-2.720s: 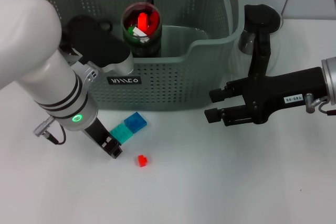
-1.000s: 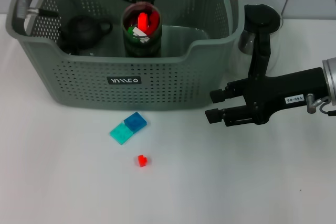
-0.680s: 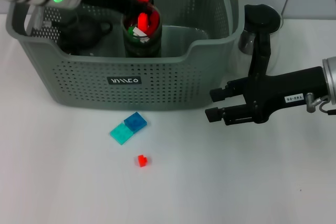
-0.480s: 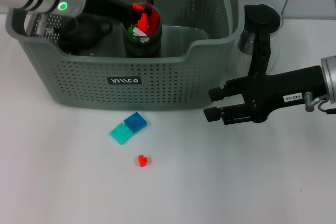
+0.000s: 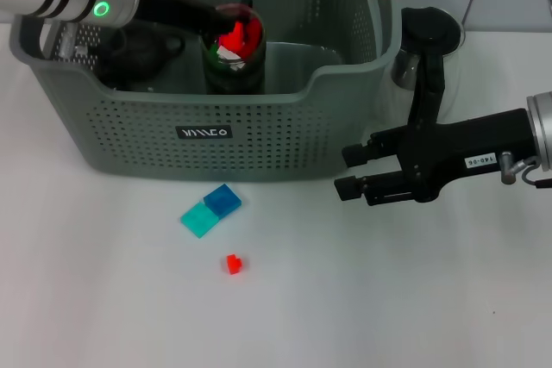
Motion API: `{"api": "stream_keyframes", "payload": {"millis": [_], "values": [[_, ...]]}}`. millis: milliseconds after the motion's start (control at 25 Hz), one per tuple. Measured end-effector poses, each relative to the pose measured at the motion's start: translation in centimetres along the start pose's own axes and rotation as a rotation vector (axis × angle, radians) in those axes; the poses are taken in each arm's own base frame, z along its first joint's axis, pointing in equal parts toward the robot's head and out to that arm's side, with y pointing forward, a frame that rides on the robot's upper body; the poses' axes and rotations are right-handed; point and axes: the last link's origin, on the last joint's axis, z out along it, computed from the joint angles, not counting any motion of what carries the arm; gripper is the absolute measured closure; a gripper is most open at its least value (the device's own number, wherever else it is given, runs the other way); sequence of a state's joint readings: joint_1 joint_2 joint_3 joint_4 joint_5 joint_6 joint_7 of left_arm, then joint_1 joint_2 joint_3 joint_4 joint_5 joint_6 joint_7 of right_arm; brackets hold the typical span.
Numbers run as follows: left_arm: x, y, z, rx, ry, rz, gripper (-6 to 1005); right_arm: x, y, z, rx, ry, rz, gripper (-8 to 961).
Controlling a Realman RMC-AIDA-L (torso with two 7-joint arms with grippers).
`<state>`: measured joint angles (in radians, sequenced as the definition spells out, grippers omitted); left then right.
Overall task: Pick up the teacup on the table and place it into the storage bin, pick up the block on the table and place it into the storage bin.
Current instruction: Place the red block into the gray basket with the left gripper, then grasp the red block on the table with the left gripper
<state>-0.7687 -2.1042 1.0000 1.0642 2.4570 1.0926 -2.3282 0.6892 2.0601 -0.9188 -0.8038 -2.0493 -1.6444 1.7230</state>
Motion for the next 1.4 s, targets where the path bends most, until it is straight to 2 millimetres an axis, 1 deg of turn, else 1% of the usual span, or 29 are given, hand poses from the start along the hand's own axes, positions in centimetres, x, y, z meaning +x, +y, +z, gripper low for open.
{"api": "stream_keyframes", "payload": {"millis": [80,160,240,320,400,440,480,560,600,680,760,840,920,960,1000,1160,1400], "values": [[0.2,-0.1,-0.4,0.002,0.013,-0.012,710,0.0,0.0,0.0,0.000,0.000,0.000,343],[0.3,-0.1,-0.9,0.001,0.027,-0.028,650,0.0,0.0,0.0,0.000,0.000,0.001,343],[0.6,0.0,-2.2,-0.023,0.056,-0.052,590,0.0,0.0,0.0,0.000,0.000,0.003,344],[0.6,0.2,-4.0,-0.077,0.087,-0.080,530,0.1,0.0,0.0,-0.001,0.001,0.004,344],[0.3,0.7,-6.6,-0.155,0.126,-0.094,470,0.1,0.0,-0.1,-0.001,0.001,0.005,344],[0.0,1.1,-8.1,-0.205,0.145,-0.092,472,0.1,0.0,-0.1,-0.001,0.001,0.004,344],[-0.4,1.2,-9.2,-0.229,0.154,-0.092,473,0.0,0.0,-0.1,0.000,0.001,0.004,344],[-1.6,1.6,-11.8,-0.304,0.140,-0.074,476,0.0,0.0,-0.1,0.000,0.001,0.002,344],[-2.4,1.8,-12.7,-0.335,0.120,-0.063,477,0.0,0.0,-0.1,0.000,0.001,0.002,344],[-3.9,2.2,-13.7,-0.391,0.053,-0.036,479,-0.1,0.0,-0.1,0.001,0.002,0.001,344],[-5.5,2.8,-13.9,-0.437,-0.021,-0.007,479,-0.1,0.0,0.0,0.000,0.003,0.000,344],[-6.8,3.6,-13.4,-0.461,-0.081,0.016,479,-0.1,0.0,0.0,0.000,0.003,-0.001,344],[-7.8,4.5,-12.6,-0.478,-0.144,0.041,478,-0.1,0.0,0.0,-0.003,0.003,0.000,344],[-8.7,5.6,-11.4,-0.496,-0.225,0.064,478,-0.1,0.1,0.0,-0.006,0.003,0.001,344],[-8.7,5.6,-11.4,-0.496,-0.225,0.064,478,-0.1,0.1,0.0,-0.006,0.003,0.001,344],[-10.0,8.0,-8.7,-0.500,-0.384,0.141,478,-0.1,0.1,0.0,-0.006,0.003,0.001,343],[-10.5,9.9,-5.9,-0.507,-0.435,0.231,479,-0.1,0.0,-0.1,0.000,0.001,0.000,343]]}}
